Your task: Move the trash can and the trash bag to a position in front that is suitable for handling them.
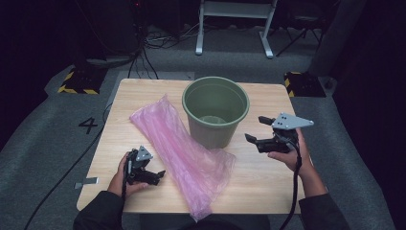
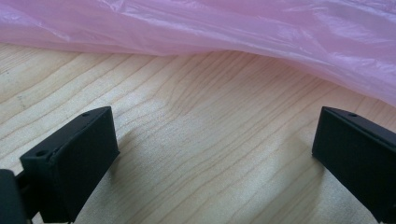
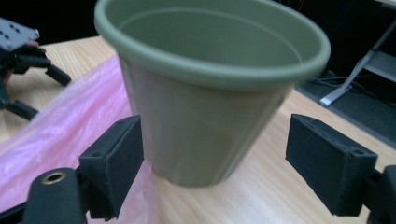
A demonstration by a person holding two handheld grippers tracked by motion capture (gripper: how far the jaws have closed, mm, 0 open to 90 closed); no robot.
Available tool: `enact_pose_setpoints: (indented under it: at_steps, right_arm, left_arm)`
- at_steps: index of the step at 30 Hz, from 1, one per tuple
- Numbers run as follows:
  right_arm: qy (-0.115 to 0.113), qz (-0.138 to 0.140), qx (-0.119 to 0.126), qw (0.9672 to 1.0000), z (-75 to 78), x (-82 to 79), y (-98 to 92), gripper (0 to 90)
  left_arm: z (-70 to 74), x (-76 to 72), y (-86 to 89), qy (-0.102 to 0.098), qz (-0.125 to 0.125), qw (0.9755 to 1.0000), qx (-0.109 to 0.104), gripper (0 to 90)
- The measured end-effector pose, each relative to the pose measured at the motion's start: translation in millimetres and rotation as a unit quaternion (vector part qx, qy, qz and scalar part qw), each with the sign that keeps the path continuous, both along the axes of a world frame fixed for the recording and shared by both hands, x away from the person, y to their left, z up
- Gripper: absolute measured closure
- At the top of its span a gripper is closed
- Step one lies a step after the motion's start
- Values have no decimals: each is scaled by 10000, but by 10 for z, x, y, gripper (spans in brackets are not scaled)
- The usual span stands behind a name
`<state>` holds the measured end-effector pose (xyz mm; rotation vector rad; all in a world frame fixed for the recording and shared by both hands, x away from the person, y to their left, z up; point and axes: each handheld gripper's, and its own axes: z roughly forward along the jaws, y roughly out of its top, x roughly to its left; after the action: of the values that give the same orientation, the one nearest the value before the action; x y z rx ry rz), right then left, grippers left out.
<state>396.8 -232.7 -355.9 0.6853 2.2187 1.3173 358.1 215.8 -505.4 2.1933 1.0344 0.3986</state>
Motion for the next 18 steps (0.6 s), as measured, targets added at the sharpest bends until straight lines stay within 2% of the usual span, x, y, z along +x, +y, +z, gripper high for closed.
enact_pose_setpoints:
  at_steps: [4, 6, 8, 11, 15, 16, 17, 18]
  right_arm:
    - [-118, 80, -78, 9999, 144, 31, 127, 191]
    - [-99, 232, -54, 9997, 218, 44, 217, 191]
    - [-69, 354, -148, 9992, 278, 96, 367, 193]
    - [-30, 405, -218, 9989, 297, 144, 459, 195]
    - [239, 605, -269, 9975, 271, 257, 604, 218]
    - [366, 644, -364, 9966, 232, 321, 671, 255]
    - [366, 644, -364, 9966, 232, 321, 671, 255]
    - [461, 698, -395, 9957, 212, 354, 700, 254]
  left_arm:
    - [-1, -1, -2, 7, 9, 10000, -14, 1]
    - [0, 0, 0, 4, 3, 10000, -3, 1]
    - [-1, -1, -2, 9, 11, 10000, -17, 1]
    - [1, 1, 1, -9, -4, 10000, 13, 1]
    - [1, 0, 1, -7, -7, 10000, 11, 1]
    - [1, 1, 1, -10, -5, 10000, 14, 1]
    - [1, 0, 1, -10, -4, 10000, 14, 1]
    - [1, 0, 1, -10, -3, 10000, 12, 1]
